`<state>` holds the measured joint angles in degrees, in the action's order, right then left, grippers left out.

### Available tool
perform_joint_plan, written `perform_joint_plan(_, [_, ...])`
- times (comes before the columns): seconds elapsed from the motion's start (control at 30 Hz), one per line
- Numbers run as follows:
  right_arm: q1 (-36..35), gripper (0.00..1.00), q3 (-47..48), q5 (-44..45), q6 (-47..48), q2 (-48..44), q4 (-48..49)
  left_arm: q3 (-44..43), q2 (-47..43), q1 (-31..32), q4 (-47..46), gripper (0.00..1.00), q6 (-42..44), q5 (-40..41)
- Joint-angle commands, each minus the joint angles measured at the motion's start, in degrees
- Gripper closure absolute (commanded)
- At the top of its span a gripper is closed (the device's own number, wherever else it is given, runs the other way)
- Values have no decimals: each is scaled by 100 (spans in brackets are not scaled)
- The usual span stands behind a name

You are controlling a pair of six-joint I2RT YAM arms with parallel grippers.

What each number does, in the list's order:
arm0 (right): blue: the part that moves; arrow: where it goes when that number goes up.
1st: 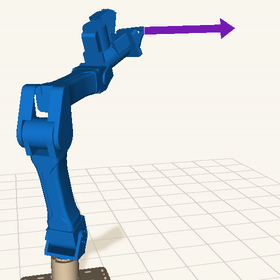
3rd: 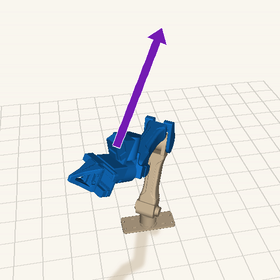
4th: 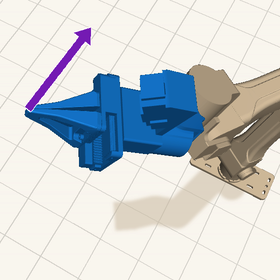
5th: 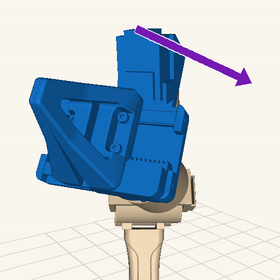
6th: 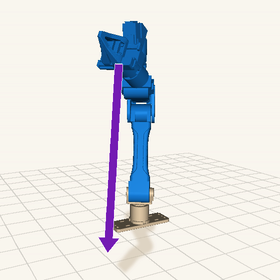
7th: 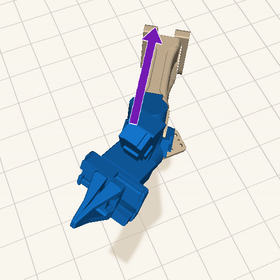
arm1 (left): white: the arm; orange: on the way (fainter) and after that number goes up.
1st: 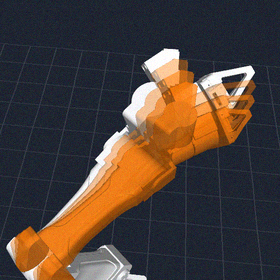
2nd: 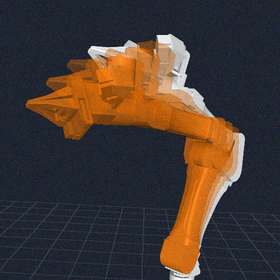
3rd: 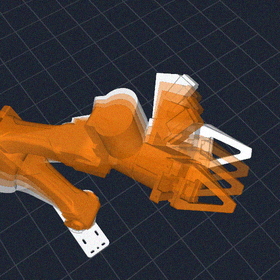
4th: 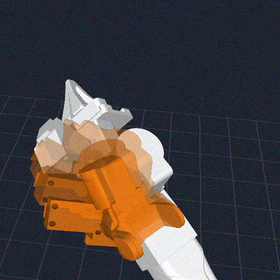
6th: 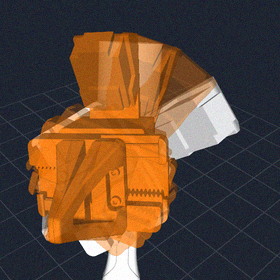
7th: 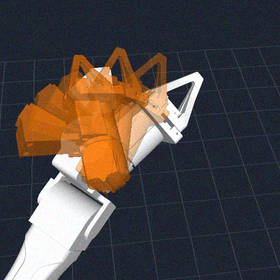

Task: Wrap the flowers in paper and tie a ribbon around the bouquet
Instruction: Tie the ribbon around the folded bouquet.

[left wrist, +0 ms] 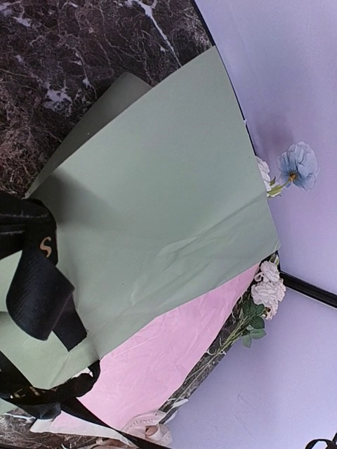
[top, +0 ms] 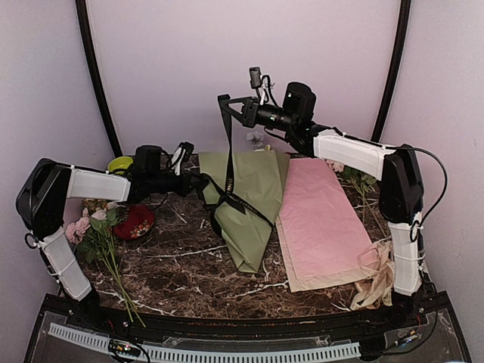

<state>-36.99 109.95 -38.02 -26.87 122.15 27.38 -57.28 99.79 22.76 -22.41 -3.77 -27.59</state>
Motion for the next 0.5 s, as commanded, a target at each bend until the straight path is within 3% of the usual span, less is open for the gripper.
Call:
perform_joint_plan(0.0, [-21,100,121,67,119,-97,43,-190,-145,1,65,100,17,2])
perform_joint_plan(0.47, [172,100,404,87,211,250,-187,-440,102,4,-19,100,47,164])
